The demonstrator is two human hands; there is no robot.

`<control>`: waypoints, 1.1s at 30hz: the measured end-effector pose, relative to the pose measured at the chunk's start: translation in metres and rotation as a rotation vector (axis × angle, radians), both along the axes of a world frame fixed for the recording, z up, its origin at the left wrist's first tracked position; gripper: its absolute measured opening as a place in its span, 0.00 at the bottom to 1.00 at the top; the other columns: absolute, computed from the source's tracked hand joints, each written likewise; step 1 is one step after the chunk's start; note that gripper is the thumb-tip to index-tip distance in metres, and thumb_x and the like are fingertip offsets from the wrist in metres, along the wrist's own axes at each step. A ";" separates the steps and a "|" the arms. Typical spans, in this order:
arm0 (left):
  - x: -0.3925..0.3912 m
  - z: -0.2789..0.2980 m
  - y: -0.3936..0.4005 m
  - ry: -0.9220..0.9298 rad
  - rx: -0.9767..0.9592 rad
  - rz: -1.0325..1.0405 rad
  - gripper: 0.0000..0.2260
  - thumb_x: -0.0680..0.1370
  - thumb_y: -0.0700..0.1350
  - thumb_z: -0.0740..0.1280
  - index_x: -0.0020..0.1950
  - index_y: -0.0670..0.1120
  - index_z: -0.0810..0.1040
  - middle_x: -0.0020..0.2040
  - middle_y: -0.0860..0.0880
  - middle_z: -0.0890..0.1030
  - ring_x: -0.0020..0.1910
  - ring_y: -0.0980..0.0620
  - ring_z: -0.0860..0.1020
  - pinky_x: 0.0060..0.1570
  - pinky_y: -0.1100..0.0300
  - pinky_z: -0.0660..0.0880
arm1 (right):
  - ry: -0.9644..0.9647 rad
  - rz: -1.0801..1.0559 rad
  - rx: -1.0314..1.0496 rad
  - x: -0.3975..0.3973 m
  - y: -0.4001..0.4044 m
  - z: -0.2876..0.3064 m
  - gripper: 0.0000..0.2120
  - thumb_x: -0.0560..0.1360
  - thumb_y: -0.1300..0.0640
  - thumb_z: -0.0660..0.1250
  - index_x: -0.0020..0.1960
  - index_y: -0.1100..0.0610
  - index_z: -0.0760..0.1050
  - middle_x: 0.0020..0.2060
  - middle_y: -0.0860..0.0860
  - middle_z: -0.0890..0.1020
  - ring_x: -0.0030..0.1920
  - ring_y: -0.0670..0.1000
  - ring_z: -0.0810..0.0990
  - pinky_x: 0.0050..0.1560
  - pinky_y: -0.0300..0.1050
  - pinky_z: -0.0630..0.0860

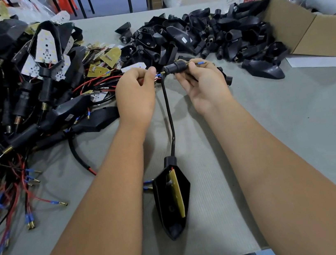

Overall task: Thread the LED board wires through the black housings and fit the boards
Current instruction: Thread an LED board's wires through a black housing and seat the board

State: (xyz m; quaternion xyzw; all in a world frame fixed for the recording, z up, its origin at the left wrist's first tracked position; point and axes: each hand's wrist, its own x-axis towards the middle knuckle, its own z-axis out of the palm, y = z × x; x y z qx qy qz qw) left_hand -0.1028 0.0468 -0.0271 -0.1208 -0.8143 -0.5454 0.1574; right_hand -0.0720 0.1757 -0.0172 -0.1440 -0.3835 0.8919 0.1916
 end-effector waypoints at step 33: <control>0.001 0.001 0.000 -0.039 -0.067 0.129 0.15 0.81 0.51 0.62 0.38 0.45 0.71 0.31 0.56 0.70 0.31 0.56 0.66 0.36 0.60 0.59 | 0.094 0.095 0.377 0.007 -0.011 0.005 0.09 0.77 0.70 0.65 0.44 0.58 0.70 0.41 0.60 0.78 0.42 0.55 0.78 0.43 0.42 0.79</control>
